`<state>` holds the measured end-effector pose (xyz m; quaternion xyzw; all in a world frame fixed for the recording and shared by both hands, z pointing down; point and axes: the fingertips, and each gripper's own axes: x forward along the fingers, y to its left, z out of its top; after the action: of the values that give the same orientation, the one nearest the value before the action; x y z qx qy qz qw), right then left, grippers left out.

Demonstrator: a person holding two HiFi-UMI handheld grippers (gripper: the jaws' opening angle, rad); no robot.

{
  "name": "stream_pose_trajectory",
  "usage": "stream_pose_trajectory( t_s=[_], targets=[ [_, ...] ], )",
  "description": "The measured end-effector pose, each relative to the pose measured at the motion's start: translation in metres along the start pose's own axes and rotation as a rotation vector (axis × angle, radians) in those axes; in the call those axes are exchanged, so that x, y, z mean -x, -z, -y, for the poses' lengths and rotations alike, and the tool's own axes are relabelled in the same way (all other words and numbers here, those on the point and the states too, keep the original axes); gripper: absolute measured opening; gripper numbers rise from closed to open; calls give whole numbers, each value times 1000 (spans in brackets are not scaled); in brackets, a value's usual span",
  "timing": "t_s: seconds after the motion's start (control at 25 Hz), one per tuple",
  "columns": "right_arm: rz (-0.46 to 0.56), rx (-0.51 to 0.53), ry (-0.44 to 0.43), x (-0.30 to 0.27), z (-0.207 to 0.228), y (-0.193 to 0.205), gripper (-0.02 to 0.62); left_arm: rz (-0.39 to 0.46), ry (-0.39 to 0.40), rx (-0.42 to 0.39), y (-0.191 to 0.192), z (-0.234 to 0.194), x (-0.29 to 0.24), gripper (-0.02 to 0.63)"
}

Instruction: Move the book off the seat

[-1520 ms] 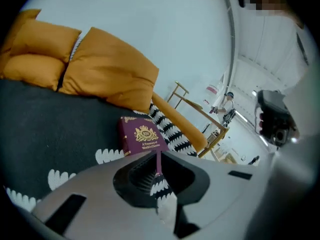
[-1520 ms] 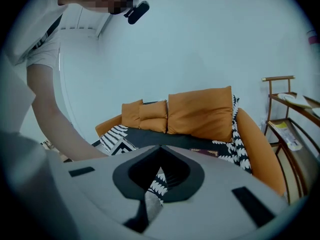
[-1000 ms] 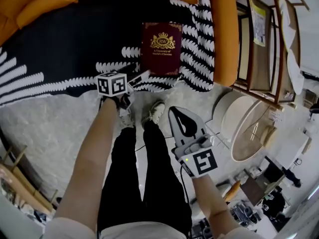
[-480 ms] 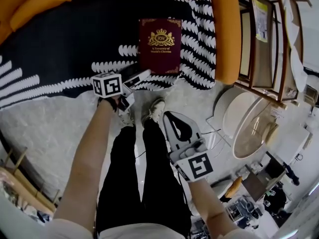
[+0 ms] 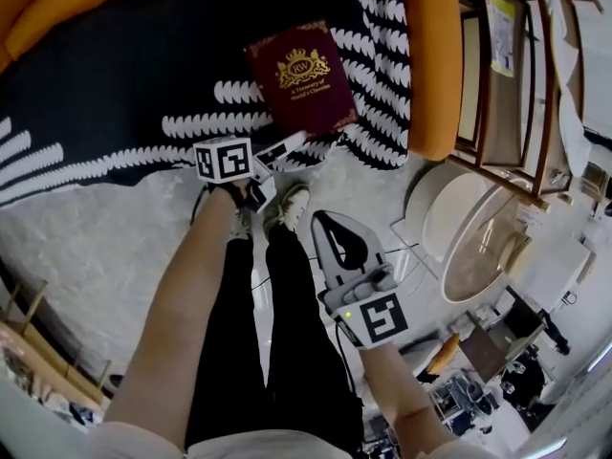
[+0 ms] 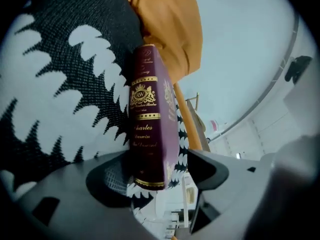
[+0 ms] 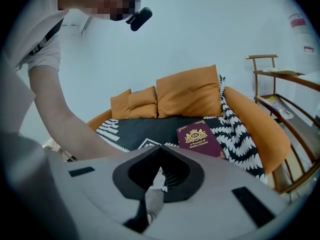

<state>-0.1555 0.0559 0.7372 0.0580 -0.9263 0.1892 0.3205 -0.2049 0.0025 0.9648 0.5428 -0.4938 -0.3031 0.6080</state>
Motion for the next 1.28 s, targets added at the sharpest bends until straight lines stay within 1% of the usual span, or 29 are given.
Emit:
stream_pose_trajectory(
  t_s=[0.04, 0.12, 0.2, 0.28, 0.44, 0.64, 0.76, 0.92, 1.0, 1.12, 1.28],
  targets=[
    [-5, -4, 2, 1, 2, 2, 22, 24, -6, 21, -2, 0, -5, 345],
    [-12, -14, 5, 3, 7, 4, 22, 62, -32, 50, -5, -3, -13, 254],
    [-17, -23, 13, 5, 14, 5, 21, 88, -31, 60, -7, -3, -16, 247],
    [-20, -24, 20, 7, 20, 7, 21, 104, -3, 75, -6, -1, -13, 236],
    [-10, -25, 26, 11, 29, 5, 21, 147, 11, 132, 1, -1, 8, 219],
    [-9, -31, 36, 16, 34, 3, 23, 173, 101, 139, 12, 16, 14, 216],
    [-7, -26, 38, 22, 32, 1, 21, 171, 124, 135, 12, 30, 17, 216],
    [28, -29, 54, 30, 26, -12, 21, 134, 110, 79, 9, 48, 24, 216],
    [46, -32, 70, 35, 23, -22, 21, 117, 114, 64, 7, 59, 26, 216],
    [77, -28, 95, 46, 20, -39, 22, 106, 126, 62, 4, 79, 29, 216],
    [105, -42, 143, 79, 16, -56, 21, 77, 136, 49, 13, 116, 33, 216]
  ],
)
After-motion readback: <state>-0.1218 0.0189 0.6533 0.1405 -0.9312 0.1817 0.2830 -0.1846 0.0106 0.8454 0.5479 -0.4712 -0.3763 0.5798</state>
